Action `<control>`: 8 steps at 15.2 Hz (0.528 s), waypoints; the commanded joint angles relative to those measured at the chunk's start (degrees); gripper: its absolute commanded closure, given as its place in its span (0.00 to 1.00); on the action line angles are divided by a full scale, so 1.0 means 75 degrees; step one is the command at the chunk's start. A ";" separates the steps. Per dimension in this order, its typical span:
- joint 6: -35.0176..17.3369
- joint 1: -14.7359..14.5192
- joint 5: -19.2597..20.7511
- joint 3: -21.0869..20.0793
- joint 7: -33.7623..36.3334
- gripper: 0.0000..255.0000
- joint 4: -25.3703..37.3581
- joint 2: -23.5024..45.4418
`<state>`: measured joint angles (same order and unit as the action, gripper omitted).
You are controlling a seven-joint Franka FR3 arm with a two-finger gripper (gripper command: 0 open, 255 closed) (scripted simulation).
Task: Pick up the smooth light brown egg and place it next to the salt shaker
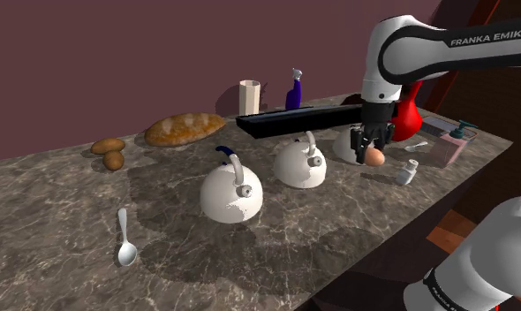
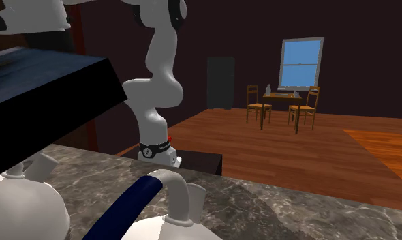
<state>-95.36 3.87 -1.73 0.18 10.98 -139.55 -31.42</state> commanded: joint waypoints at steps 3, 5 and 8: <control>0.0095 0.0387 0.0522 0.0612 -0.0760 1.00 -0.0042 -0.0118; 0.0099 0.0572 0.0771 0.0904 -0.1128 1.00 -0.0015 -0.0105; 0.0079 0.0840 0.1131 0.1344 -0.1683 1.00 0.0090 -0.0010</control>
<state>-94.89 9.40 5.68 9.06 -0.08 -139.04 -31.43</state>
